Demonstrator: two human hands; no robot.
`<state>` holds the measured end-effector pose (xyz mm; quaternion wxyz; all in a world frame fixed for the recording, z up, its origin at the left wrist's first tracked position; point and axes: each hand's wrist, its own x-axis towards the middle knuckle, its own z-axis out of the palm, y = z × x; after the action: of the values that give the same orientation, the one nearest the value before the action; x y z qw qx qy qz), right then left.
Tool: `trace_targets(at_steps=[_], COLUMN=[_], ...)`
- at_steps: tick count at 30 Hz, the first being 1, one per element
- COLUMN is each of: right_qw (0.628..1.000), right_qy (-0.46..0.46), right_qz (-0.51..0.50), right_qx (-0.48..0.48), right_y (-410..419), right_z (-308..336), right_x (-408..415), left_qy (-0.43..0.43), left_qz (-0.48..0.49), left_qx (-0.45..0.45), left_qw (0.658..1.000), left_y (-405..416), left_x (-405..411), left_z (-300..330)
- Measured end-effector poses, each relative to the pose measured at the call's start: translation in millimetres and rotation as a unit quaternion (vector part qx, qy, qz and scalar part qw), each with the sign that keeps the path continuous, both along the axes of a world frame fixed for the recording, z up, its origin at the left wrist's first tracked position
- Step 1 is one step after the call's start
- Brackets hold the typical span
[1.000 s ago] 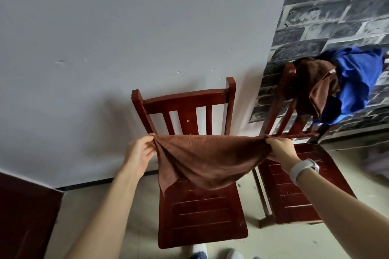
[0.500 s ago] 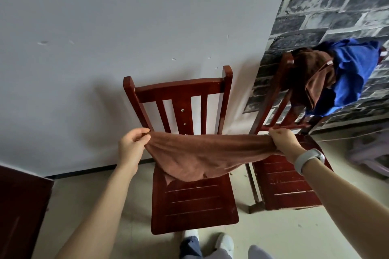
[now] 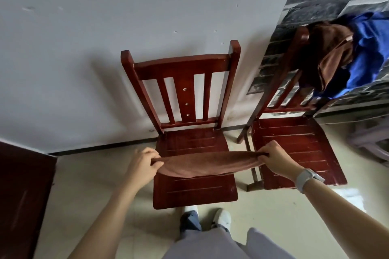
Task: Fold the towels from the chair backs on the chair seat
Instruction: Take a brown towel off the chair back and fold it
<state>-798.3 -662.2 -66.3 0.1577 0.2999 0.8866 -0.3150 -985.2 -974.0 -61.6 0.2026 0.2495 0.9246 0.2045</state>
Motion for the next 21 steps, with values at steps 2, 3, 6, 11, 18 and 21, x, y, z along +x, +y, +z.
trace_targets(at_steps=[2, 3, 6, 11, 18, 21], right_qw=[0.998, 0.994, 0.980, 0.974, 0.979, 0.981], right_qy=[0.044, 0.065, 0.117, 0.149, 0.106, 0.096], right_qz=[-0.047, -0.082, -0.153, -0.173, -0.158, -0.132], right_qx=[-0.021, -0.034, -0.050, -0.010, 0.071, 0.106], right_y=[-9, -14, -30, -47, -33, -19], right_z=[-7, -8, -9, -29, -71, -105], right_x=[8, 12, 18, 15, -30, -65], left_qy=[-0.055, -0.080, -0.067, -0.012, -0.007, -0.010], left_qz=[0.032, 0.059, 0.110, 0.134, 0.176, 0.193], left_qx=[0.037, 0.058, 0.091, 0.122, 0.118, 0.104], left_qw=[0.997, 0.993, 0.987, 0.983, 0.977, 0.976], left_y=[-11, -17, -27, -27, -16, 0], left_x=[9, 13, 25, 32, -13, -47], left_z=[-9, -12, -20, -29, -76, -117])
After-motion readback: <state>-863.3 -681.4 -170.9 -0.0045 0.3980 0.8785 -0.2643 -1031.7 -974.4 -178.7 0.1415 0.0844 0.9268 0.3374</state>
